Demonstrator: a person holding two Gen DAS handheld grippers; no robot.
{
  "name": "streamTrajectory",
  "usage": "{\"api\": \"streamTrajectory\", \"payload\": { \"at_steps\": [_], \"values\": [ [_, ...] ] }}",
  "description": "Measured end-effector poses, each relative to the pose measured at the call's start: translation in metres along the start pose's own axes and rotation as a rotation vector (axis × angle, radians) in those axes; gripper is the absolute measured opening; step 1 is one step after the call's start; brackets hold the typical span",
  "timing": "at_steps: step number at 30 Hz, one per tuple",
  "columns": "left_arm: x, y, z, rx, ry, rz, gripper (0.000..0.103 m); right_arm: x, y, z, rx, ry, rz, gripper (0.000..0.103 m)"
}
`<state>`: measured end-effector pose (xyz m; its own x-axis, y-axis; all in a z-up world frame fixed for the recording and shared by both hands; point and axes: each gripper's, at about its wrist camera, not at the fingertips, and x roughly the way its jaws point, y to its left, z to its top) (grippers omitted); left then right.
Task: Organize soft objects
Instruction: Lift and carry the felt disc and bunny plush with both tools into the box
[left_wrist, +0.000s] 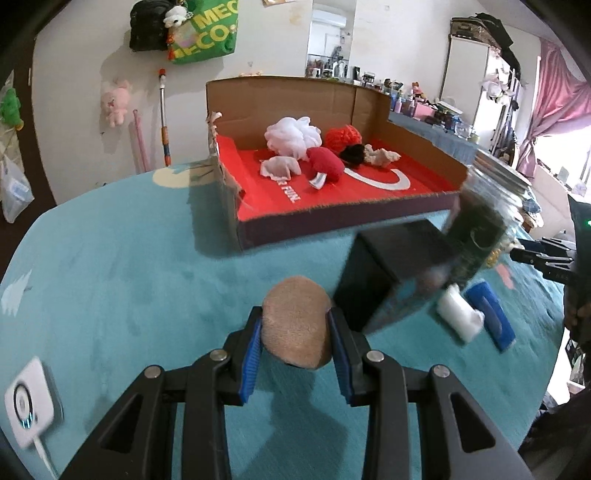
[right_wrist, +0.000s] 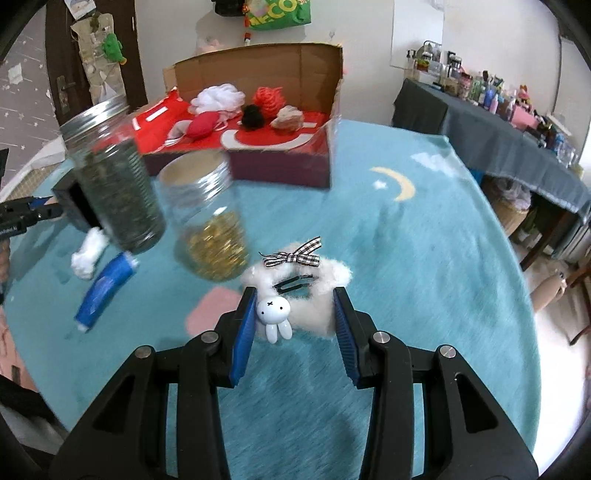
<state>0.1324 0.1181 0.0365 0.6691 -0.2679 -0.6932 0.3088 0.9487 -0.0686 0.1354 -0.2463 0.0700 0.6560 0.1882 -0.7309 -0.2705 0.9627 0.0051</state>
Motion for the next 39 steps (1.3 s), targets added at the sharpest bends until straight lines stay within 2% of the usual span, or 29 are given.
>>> {"api": "streamTrajectory", "payload": {
  "at_steps": [9,16,27,34,39],
  "values": [
    [0.020,0.010,0.032,0.072,-0.011,-0.066,0.036,0.013,-0.010,0.031,-0.063,-0.025,-0.024,0.038],
    [0.026,0.011,0.054,0.119,-0.025,-0.110,0.036,0.021,-0.009,0.046,-0.117,-0.037,-0.008,0.038],
    [0.031,0.006,0.085,0.142,-0.040,-0.170,0.036,0.020,-0.005,0.070,-0.175,-0.076,0.105,0.038],
    [0.050,0.000,0.108,0.100,0.012,-0.197,0.036,0.025,0.000,0.102,-0.185,-0.081,0.202,0.038],
    [0.075,-0.004,0.123,0.059,0.093,-0.138,0.036,0.038,0.010,0.132,-0.186,-0.043,0.240,0.038]
  ]
}}
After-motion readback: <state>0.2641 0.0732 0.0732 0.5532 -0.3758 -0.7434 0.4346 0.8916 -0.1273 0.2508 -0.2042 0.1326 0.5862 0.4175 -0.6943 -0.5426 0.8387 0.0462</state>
